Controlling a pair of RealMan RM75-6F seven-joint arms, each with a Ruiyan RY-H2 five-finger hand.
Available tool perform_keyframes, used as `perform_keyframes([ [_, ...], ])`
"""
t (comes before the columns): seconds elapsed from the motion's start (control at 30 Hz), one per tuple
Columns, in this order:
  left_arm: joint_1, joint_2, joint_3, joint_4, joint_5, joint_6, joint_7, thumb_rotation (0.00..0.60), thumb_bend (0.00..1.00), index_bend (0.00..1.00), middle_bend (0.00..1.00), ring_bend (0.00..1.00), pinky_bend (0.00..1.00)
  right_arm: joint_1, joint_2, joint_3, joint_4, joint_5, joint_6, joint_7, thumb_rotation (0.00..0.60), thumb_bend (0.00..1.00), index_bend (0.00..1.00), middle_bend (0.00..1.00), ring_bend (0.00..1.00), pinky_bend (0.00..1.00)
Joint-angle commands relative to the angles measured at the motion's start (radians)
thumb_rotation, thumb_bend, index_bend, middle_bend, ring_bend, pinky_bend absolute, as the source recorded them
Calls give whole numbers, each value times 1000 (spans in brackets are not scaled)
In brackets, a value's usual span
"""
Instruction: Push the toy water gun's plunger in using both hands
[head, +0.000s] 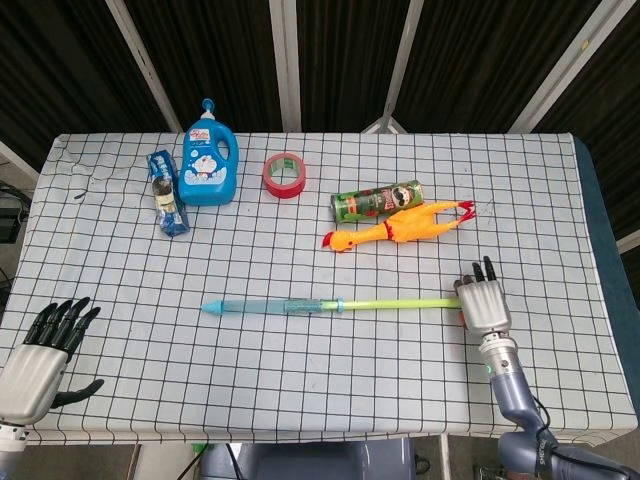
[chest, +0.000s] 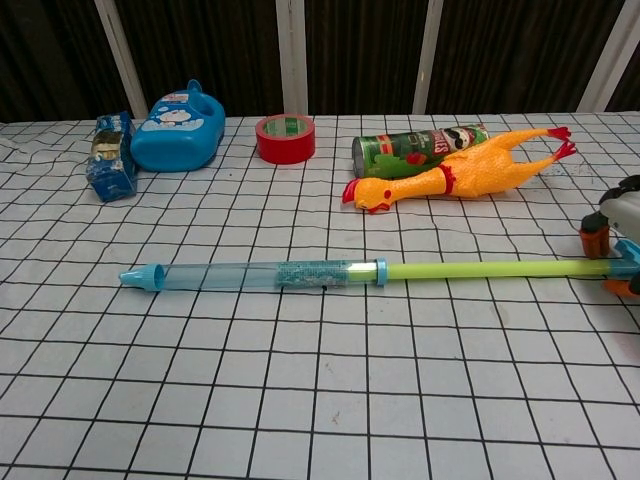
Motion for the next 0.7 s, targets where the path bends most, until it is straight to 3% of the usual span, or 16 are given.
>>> perform_keyframes([
  [0.03,0,0,0,0,0,0,0,600,131,0,0,0,0,2,-2,-1,2,0,1,0,600,329,484,415,147,0],
  [0.4,-2,0,-2,-4,-2,-3,4,600,131,0,0,0,0,14,-16,3,5,15,0,-12,600,346,498,416,148,0],
  [0.7,-3,1,-5,-3,-3,-2,-2,600,131,0,0,0,0,15,-19,-5,3,9,10,-9,600,450,653,460,185,0],
])
